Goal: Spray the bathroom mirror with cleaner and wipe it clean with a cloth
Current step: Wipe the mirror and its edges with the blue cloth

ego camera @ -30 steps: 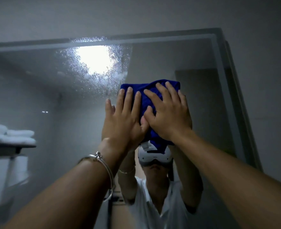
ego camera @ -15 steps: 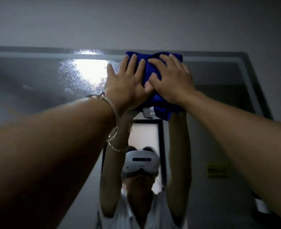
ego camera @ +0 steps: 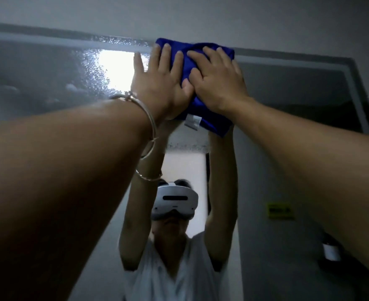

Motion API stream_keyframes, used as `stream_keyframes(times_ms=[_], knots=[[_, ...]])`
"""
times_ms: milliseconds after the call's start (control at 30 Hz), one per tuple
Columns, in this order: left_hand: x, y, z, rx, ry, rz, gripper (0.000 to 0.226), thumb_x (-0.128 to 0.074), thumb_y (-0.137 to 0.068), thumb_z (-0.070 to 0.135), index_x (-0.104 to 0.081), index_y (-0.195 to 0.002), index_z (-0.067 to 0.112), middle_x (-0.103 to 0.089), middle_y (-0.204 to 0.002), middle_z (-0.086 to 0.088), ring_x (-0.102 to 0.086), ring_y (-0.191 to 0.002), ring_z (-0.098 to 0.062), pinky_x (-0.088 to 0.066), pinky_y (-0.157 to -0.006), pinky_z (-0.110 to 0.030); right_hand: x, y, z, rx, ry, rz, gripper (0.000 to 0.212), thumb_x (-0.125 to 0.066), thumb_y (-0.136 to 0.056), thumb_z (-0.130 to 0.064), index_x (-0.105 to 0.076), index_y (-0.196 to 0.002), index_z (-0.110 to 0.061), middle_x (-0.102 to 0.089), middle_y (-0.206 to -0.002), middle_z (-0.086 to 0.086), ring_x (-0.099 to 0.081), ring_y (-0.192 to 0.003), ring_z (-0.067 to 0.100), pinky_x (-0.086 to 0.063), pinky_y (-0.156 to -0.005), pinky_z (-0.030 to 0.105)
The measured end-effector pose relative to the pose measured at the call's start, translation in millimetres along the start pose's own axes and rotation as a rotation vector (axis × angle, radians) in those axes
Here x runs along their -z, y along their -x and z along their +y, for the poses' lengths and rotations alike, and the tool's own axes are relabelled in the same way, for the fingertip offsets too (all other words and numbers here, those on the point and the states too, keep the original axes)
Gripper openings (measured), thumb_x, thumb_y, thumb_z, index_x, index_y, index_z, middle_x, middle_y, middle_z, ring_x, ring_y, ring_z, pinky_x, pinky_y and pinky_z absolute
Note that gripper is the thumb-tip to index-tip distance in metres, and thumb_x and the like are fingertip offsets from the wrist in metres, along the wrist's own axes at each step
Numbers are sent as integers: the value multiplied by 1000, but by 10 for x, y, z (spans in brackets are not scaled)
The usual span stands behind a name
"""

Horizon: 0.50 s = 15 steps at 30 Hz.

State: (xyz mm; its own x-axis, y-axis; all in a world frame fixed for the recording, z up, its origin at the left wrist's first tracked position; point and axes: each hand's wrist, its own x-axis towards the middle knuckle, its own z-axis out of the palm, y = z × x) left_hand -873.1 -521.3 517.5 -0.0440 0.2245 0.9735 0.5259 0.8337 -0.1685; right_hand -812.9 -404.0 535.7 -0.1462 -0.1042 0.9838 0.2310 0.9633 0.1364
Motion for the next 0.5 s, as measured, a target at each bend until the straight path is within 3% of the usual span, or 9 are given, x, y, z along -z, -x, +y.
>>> stream_keyframes(times_ms=[400, 500], knots=[[-116, 1156, 158, -9, 34, -97, 64, -15, -95, 42, 8, -149, 15, 11, -157, -12, 10, -144, -28, -1, -114, -52, -103, 1181, -202, 7, -22, -28, 51, -33, -98, -38, -25, -148, -33, -18, -158, 1, -6, -146, 21, 0, -116, 43], [-146, 1524, 205, -15, 25, -108, 64, -3, -92, 44, 11, -148, 15, 12, -157, -12, 10, -144, -28, -4, -114, -52, -101, 1511, -268, 8, -25, -85, 52, -30, -99, -39, -20, -149, -34, -13, -159, 0, -1, -147, 20, 2, -116, 43]])
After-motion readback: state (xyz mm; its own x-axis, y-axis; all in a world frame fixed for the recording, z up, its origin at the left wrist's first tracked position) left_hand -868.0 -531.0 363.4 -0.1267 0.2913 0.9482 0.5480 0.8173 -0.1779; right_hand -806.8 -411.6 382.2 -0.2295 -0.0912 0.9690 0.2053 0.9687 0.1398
